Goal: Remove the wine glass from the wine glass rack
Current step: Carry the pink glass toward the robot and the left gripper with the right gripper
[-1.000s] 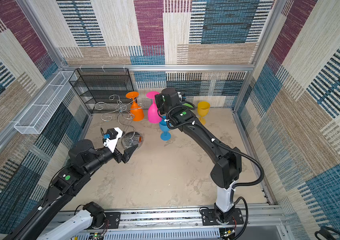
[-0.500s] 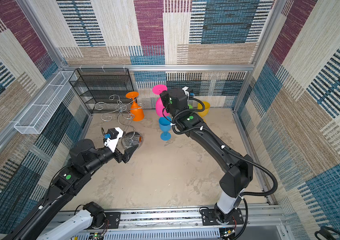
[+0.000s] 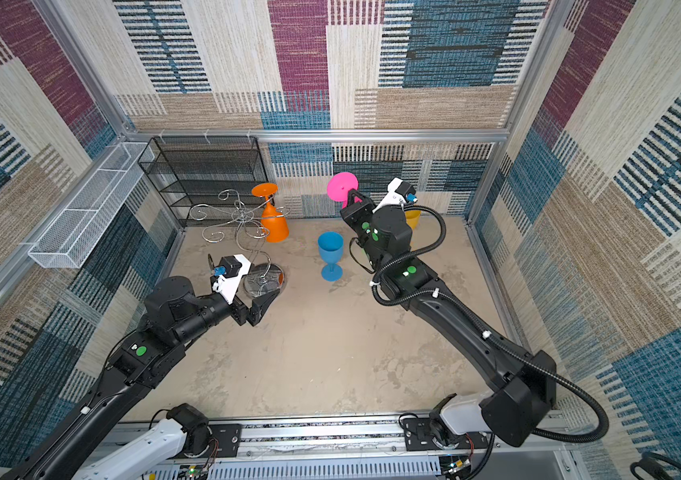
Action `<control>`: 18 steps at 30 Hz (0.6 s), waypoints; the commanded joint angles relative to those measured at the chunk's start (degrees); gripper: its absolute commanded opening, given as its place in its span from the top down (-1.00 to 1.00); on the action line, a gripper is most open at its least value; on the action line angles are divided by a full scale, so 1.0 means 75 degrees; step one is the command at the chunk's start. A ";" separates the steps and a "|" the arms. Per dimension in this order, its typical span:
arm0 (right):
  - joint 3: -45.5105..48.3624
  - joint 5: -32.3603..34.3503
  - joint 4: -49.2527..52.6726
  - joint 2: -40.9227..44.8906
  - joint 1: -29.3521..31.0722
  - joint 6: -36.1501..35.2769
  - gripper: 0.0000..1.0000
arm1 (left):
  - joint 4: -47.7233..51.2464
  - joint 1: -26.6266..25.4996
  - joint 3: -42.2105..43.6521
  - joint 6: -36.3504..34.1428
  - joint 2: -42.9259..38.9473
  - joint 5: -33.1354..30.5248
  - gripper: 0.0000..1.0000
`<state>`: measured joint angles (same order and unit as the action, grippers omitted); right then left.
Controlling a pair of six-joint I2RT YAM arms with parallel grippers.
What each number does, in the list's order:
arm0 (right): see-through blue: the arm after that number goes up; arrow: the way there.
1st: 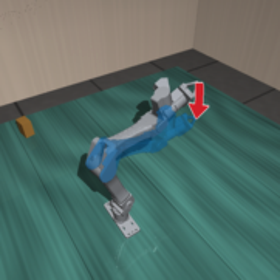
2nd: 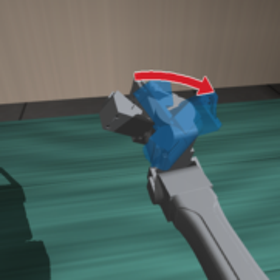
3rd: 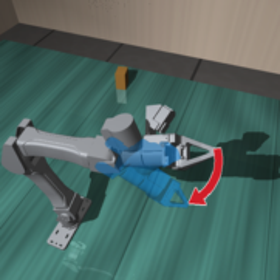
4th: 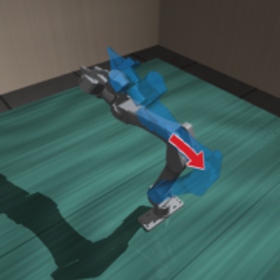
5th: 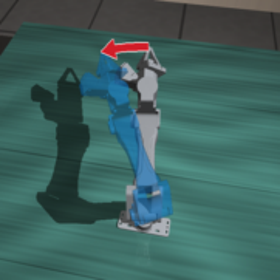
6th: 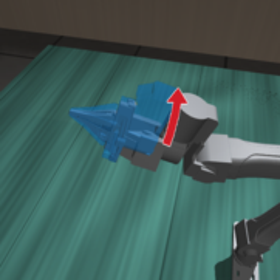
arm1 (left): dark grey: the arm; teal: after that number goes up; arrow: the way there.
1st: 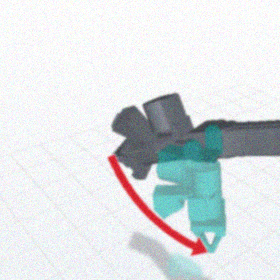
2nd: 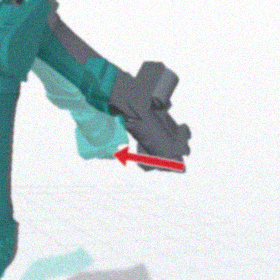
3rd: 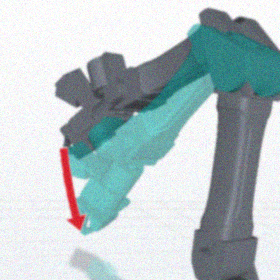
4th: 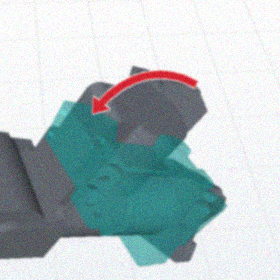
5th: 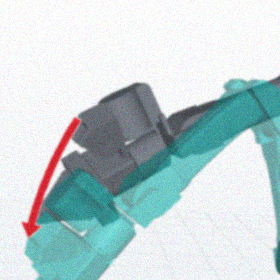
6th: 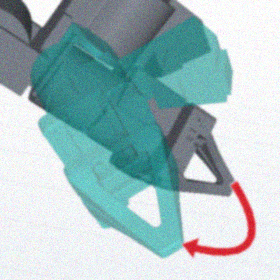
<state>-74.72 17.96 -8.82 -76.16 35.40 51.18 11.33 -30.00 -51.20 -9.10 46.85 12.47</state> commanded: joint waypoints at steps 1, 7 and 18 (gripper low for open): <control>0.0402 -0.0367 -0.0788 0.0489 0.0037 -0.1757 1.00 | -0.0143 -0.0018 -0.0087 -0.0059 0.0041 0.0107 -0.86; 0.1182 -0.0257 -0.0492 0.1333 0.0457 -0.3962 1.00 | -0.0014 -0.0031 -0.0191 -0.0111 0.0035 -0.0091 -0.86; 0.2152 -0.0081 -0.0461 0.1860 0.1571 -0.6356 1.00 | 0.0459 -0.0021 -0.0692 -0.0142 0.0131 -0.0411 -0.84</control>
<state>-59.40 16.19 -10.22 -63.22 45.84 10.57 13.87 -30.26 -55.20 -9.13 48.07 10.70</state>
